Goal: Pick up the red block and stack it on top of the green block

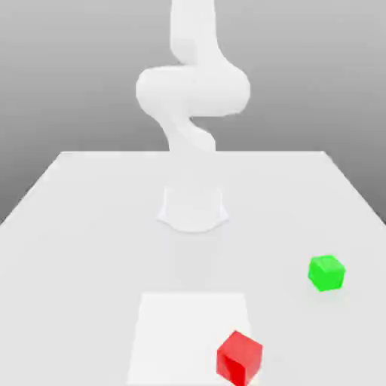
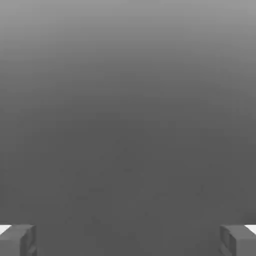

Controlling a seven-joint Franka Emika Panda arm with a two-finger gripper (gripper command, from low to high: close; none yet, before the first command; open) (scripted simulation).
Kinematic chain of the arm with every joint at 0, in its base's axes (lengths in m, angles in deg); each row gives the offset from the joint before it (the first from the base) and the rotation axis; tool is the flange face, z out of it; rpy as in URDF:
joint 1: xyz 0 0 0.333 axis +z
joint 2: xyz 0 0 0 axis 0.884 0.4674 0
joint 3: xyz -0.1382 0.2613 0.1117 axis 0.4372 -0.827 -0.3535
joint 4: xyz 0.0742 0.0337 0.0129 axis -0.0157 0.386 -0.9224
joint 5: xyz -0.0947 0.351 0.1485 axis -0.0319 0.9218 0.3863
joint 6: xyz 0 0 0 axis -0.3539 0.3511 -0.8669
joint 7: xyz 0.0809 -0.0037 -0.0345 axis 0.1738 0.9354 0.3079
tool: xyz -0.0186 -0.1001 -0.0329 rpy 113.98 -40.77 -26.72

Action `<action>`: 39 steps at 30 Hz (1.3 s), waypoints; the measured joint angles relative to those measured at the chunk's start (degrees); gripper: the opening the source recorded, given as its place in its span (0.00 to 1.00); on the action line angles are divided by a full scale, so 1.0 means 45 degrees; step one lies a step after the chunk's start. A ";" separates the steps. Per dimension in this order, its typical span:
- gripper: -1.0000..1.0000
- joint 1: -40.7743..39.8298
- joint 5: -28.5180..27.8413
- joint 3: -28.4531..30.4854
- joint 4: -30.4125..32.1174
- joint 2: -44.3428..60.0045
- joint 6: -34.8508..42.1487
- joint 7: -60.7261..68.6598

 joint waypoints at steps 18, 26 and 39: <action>0.50 0.2790 0.1631 0.1344 0.1304 0.8402 -0.3008 0.7379; 0.50 0.3001 0.0762 0.1204 0.1821 1.1895 -0.4573 0.9276; 0.00 0.2697 0.1036 0.0807 0.1603 1.3647 -0.5945 0.9637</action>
